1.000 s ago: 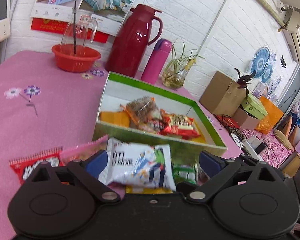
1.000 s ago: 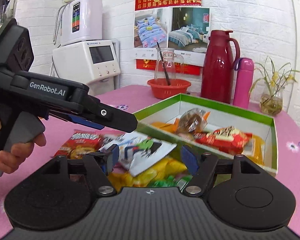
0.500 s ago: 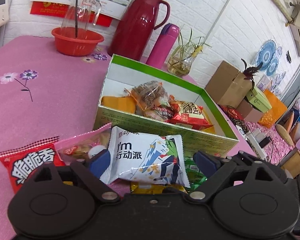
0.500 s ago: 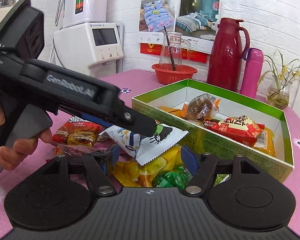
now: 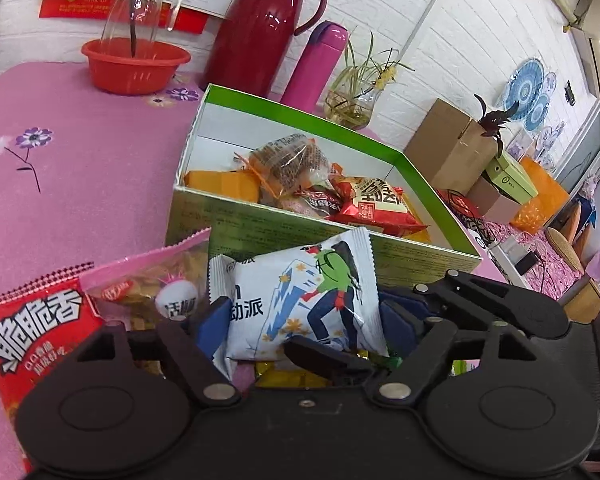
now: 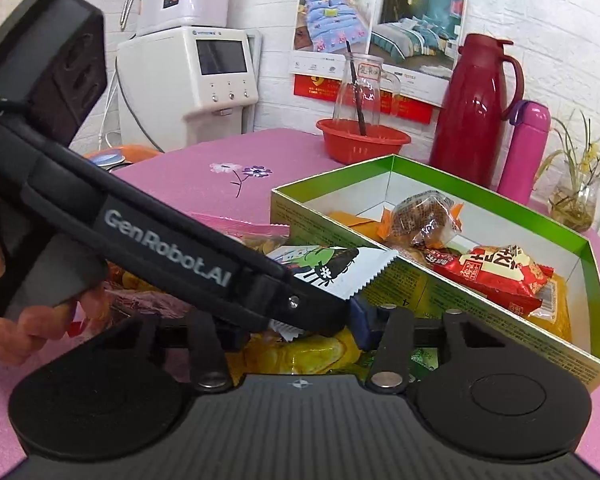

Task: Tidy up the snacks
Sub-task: 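Grasp the white bag printed with a green cartoon figure with both tools, then lift the white cartoon bag into the green box and open both tools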

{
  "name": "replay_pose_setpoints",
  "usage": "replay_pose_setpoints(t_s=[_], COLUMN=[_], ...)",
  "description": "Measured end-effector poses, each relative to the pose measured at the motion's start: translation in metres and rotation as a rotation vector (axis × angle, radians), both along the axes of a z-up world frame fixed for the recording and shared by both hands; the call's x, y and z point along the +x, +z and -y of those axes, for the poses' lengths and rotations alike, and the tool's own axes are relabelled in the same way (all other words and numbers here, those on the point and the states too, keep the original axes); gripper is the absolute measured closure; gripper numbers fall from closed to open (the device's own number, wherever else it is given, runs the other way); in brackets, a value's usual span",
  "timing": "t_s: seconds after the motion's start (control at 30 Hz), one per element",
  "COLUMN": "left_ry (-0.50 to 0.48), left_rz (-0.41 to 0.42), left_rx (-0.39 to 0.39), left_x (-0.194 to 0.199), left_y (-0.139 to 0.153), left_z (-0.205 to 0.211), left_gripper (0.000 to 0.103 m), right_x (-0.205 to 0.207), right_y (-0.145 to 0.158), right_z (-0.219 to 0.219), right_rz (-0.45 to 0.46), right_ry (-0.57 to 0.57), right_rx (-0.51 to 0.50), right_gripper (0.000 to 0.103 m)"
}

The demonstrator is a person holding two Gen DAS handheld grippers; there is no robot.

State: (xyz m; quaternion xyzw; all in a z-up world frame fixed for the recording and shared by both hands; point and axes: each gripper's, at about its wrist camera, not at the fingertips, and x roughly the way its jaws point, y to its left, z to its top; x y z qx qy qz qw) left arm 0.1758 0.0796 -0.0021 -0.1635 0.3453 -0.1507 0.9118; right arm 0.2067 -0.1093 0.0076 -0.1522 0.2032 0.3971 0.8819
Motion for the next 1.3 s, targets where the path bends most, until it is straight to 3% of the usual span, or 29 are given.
replay_pose_setpoints(t_s=[0.23, 0.33, 0.5, 0.83, 1.03, 1.3], left_ry=[0.024, 0.039, 0.037, 0.016, 0.010, 0.038], left_rz=[-0.014, -0.021, -0.006, 0.109, 0.152, 0.146], left_rx=[-0.029, -0.025, -0.039, -0.009, 0.016, 0.013], left_x=[0.003, 0.003, -0.004, -0.020, 0.006, 0.050], left_y=[-0.001, -0.004, -0.002, 0.044, 0.067, 0.069], left_z=[0.000, 0.004, 0.009, 0.023, 0.025, 0.013], left_gripper=[0.025, 0.032, 0.040, 0.042, 0.042, 0.044], right_x=[0.005, 0.006, -0.001, -0.022, 0.001, 0.046], right_y=[0.001, -0.001, -0.002, 0.027, 0.045, 0.051], right_z=[0.000, 0.001, 0.007, 0.025, 0.025, 0.011], right_rz=[-0.014, -0.016, 0.002, 0.126, 0.183, 0.155], right_ry=[-0.016, -0.031, -0.044, -0.053, -0.079, -0.107], right_rx=[0.021, 0.032, 0.037, 0.118, 0.185, 0.233], right_gripper=[0.024, 0.031, 0.034, 0.034, 0.034, 0.034])
